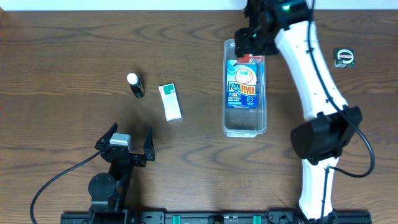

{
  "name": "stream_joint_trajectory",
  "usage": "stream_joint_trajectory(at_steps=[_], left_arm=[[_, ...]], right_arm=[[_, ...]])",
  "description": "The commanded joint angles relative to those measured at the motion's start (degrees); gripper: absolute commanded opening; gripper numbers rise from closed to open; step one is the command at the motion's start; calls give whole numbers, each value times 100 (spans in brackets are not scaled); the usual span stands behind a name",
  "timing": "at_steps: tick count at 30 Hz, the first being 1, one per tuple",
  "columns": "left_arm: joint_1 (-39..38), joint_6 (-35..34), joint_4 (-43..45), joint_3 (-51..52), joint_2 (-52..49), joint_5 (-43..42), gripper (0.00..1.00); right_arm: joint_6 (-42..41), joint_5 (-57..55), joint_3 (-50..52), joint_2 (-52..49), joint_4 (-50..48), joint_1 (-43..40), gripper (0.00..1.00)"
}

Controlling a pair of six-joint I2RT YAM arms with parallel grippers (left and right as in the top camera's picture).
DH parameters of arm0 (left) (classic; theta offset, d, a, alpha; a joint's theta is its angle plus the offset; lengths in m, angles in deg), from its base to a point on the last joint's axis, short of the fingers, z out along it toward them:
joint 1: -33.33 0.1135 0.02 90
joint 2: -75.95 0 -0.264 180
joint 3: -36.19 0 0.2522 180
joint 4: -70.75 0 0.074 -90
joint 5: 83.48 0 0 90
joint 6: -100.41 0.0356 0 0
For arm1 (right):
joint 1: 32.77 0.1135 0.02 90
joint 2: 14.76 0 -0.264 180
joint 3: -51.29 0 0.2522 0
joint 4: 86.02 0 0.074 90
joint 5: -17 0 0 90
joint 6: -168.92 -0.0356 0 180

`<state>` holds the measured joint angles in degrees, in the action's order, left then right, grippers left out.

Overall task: Pack container
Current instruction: 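Carry the Panadol packet into the container and release it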

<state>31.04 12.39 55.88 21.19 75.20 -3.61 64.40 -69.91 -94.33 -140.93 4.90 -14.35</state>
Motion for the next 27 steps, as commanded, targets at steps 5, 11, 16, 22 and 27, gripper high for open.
stream_joint_trajectory(at_steps=[5,11,16,22,27], left_arm=[[33,79,-186,101,9,-83,98],[33,79,-188,101,9,-83,98],[33,79,-186,101,9,-83,98],[33,81,-186,101,9,-83,98],[33,81,-186,101,9,-83,98]], right_arm=[[-678,-529,892,-55,-483,131,67],[-732,-518,1458,-55,-866,138,68],[-732,-518,1939,-55,-1233,153,68],[-704,-459,2356,-55,-1624,153,70],[-599,-459,2354,-55,-1705,153,73]])
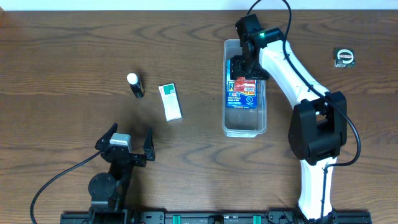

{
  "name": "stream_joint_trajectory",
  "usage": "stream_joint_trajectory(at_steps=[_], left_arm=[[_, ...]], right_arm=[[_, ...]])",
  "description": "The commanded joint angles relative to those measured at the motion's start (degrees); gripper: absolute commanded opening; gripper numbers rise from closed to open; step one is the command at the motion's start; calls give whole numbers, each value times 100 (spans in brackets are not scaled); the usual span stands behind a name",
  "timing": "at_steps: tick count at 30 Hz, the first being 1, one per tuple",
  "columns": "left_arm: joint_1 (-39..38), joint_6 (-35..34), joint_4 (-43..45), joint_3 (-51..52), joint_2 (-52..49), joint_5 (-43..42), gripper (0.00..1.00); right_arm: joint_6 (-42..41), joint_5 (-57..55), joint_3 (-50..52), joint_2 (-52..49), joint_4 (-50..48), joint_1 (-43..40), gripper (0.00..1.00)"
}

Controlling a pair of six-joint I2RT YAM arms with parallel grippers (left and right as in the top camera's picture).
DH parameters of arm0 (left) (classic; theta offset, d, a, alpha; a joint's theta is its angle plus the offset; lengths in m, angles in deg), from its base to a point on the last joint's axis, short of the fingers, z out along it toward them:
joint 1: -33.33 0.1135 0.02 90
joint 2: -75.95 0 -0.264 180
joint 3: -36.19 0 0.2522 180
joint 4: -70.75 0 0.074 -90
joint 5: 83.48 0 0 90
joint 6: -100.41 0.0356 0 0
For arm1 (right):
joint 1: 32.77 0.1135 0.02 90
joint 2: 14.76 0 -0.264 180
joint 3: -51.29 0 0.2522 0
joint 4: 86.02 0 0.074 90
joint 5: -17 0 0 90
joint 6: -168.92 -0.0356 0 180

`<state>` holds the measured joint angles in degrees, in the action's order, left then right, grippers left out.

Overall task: Pack container
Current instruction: 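Carry the Panadol packet into the container and release it, then move the right gripper to the green Zam-Buk tin and grasp it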

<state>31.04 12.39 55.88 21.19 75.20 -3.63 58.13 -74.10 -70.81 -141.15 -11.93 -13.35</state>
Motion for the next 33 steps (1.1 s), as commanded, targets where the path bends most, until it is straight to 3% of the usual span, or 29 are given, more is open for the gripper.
stream_joint_trajectory(at_steps=[1,7,15,19,24,33], left_arm=[[33,79,-186,101,9,-81,98],[33,79,-186,101,9,-81,98],[33,79,-186,101,9,-81,98],[33,79,-186,101,9,-81,98],[33,79,-186,101,9,-81,98],[33,79,-186,101,9,-81,98]], right_arm=[[37,-39,0,-33,-28,46,73],[225,17,-264,9,81,28,75],[984,48,-1906,431,791,-363,79],[2103,46,-2365,684,1038,-990,81],[3423,50,-2319,708,1445,-2068,98],[3482,828,-1902,448,505,-3552,99]])
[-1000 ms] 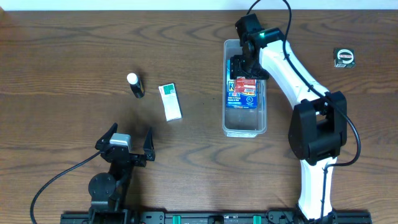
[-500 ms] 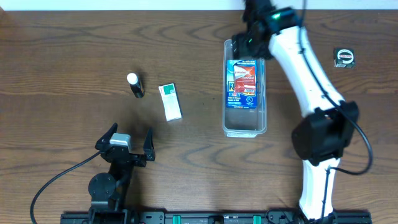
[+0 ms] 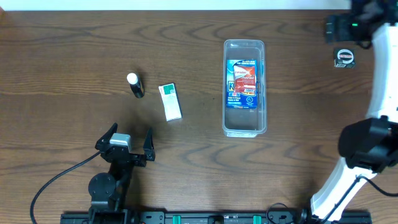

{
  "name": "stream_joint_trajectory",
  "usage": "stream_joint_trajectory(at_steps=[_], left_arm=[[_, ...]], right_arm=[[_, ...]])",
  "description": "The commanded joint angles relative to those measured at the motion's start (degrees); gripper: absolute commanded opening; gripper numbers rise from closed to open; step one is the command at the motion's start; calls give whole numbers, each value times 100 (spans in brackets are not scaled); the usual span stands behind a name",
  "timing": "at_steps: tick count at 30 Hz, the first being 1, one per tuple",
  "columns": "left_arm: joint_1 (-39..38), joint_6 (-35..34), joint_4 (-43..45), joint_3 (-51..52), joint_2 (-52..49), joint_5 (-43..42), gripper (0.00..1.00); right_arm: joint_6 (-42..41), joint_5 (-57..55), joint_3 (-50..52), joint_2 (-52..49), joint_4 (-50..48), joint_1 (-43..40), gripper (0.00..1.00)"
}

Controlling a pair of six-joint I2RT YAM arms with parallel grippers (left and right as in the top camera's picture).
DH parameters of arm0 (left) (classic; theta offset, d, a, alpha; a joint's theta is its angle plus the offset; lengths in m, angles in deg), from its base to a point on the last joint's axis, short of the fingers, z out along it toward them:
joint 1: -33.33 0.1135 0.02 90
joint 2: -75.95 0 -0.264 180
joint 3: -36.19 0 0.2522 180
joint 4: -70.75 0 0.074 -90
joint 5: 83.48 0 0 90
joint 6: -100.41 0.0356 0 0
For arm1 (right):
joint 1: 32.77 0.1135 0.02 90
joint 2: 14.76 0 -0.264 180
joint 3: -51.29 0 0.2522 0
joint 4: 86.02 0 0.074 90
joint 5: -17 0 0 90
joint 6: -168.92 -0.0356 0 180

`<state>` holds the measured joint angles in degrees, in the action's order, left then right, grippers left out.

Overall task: Pack container
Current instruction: 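Move the right gripper to the green Zam-Buk tin and grasp it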

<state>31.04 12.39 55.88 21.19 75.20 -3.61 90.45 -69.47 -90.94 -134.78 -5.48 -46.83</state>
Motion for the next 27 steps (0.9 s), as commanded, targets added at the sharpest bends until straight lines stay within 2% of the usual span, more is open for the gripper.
stream_joint_trajectory(at_steps=[1,8,18,27], left_arm=[[33,79,-186,101,9,-83,98],[33,79,-188,101,9,-83,98],[33,79,-186,101,9,-83,98],[33,79,-186,101,9,-83,98]], right_arm=[[249,396,153,-254,-260,-297,99],[678,402,260,-922,-772,-546,99],[671,398,260,-1853,-1056,-811,99],[645,398,260,-2166,-1231,-970,99]])
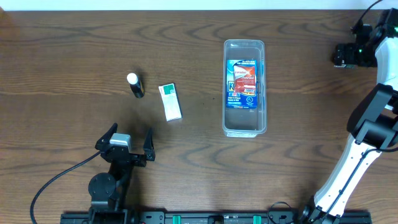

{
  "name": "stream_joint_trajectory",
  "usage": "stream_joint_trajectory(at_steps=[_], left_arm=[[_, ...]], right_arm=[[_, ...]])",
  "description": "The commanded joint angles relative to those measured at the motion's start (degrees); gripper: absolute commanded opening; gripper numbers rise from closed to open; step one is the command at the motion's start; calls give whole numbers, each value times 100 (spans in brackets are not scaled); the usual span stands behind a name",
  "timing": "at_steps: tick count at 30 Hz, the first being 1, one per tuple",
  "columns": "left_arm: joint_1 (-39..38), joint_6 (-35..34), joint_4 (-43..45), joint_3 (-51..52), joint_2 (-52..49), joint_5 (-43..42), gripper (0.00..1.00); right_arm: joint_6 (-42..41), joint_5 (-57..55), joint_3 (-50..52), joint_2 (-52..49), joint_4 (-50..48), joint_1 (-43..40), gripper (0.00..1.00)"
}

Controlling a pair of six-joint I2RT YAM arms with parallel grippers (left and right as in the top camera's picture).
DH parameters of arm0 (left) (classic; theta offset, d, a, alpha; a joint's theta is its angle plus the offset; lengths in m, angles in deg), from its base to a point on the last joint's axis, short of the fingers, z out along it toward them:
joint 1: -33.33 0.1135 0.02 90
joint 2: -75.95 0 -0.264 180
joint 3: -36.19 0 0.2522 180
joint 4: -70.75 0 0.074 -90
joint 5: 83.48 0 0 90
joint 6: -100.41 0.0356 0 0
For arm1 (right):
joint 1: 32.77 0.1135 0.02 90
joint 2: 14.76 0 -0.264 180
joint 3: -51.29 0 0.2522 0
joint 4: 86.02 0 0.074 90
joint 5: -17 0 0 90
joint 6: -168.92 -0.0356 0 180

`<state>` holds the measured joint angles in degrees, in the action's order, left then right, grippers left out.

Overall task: Pack container
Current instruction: 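Move the right gripper to the green Zam-Buk tin and grasp it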

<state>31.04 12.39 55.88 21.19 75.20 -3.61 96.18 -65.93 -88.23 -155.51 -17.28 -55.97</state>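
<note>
The clear plastic container (244,127) lies in the middle of the table. Inside it, a red packet (245,76) rests on a blue packet (242,98). To its left, a white-and-green box (170,102) and a small black bottle with a white cap (135,85) lie on the wood. My left gripper (132,129) is open near the front edge and holds nothing. My right gripper (345,55) is at the far right edge, pointing down at the table. What lies beneath it is hidden, and its jaws cannot be made out.
The wooden table (74,56) runs the full width of the view. The right arm's white links (360,143) reach up along the right edge. A cable (56,180) trails from the left arm's base at the front.
My right gripper has moved from the far right corner towards me. It is now over the spot where a small black round item lay, and that item no longer shows.
My right gripper held a red packet over the container's far end. Then it was low inside, with the packet on the blue one. Then it was away at the far right, with the packet left inside. Now it covers the small black item. My left arm stayed still.
</note>
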Motion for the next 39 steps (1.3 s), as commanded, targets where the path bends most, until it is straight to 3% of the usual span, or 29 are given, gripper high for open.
stream_joint_trajectory(at_steps=[1,34,39], left_arm=[[33,79,-188,101,9,-83,98],[33,79,-186,101,9,-83,98],[33,79,-186,101,9,-83,98]], right_arm=[[72,42,-11,-120,-76,-57,99],[-50,286,-7,-702,-977,-35,99],[-157,284,-7,-719,-1001,-9,93]])
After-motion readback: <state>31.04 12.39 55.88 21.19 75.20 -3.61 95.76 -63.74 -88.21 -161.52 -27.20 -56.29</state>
